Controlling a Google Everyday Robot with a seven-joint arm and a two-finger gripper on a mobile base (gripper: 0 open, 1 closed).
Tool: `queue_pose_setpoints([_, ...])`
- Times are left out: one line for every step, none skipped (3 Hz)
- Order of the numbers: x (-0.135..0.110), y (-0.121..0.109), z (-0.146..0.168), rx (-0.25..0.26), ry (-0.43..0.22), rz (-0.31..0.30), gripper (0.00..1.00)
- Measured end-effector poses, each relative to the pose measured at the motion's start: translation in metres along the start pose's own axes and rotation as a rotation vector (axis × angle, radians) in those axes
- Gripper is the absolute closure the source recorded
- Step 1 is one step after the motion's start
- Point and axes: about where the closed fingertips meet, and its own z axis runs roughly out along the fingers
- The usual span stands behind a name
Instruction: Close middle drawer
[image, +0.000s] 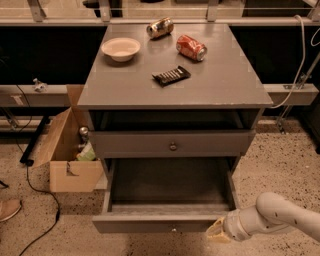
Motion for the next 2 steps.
queue_pose_setpoints([0.001,-0.002,0.0,0.006,-0.004,-0.012,1.0])
queue_pose_setpoints([-0.001,-0.014,0.002,0.05,-0.03,-0.06,1.0])
